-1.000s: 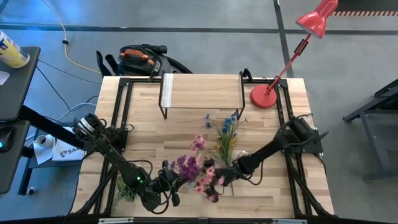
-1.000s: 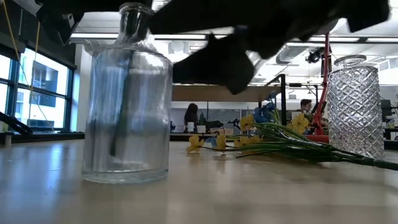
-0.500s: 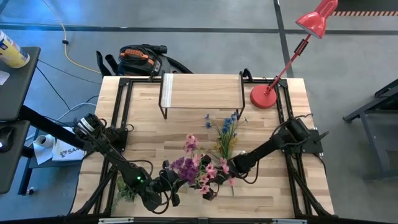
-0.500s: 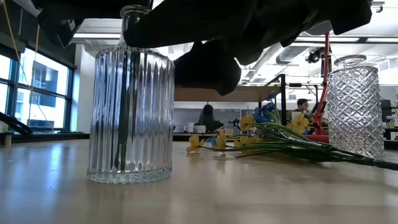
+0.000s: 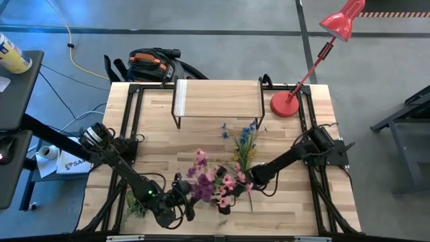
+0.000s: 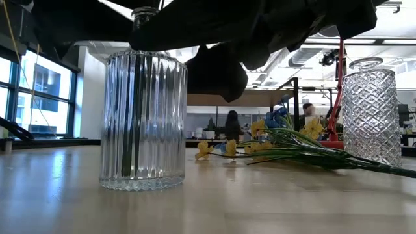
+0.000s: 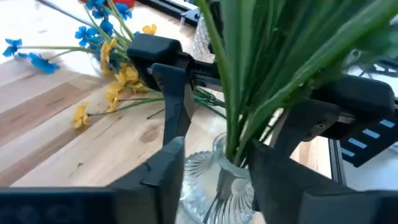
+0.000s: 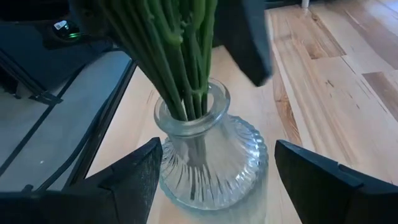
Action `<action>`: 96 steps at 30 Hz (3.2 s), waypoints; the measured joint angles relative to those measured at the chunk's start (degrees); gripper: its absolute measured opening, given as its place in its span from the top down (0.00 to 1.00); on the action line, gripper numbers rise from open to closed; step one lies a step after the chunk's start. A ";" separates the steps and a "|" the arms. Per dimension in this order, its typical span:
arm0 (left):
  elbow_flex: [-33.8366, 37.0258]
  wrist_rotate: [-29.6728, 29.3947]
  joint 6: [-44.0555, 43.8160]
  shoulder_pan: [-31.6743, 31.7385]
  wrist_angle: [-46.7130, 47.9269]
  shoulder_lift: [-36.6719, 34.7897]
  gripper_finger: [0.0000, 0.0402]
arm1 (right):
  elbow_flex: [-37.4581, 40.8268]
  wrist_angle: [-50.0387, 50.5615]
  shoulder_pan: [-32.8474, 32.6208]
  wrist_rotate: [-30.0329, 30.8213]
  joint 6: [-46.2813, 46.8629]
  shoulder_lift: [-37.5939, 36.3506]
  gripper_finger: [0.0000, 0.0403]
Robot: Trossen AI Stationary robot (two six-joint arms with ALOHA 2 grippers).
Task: Pick and place flowers into a vace then onto a shelf
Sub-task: Put the purple flowers into the left transparent vase, then put the left transparent vase on the shelf
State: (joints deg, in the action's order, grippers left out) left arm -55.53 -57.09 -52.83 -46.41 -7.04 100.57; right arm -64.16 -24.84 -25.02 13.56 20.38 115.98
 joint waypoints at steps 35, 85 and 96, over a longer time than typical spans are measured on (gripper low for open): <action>0.00 9.16 -13.48 -2.69 13.21 0.00 0.23 | 0.11 0.75 2.33 -0.59 -4.09 0.00 0.25; 0.02 3.15 -23.88 2.75 33.68 0.68 0.23 | 0.20 12.91 12.09 -2.12 -5.70 -7.50 0.25; 0.62 5.07 -23.89 3.12 36.42 0.68 0.23 | 0.15 30.90 7.96 3.84 -2.18 -14.64 0.25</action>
State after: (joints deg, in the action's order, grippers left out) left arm -54.91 -52.03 -76.73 -43.30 29.38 101.25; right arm -64.01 6.05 -17.06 17.40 18.20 101.34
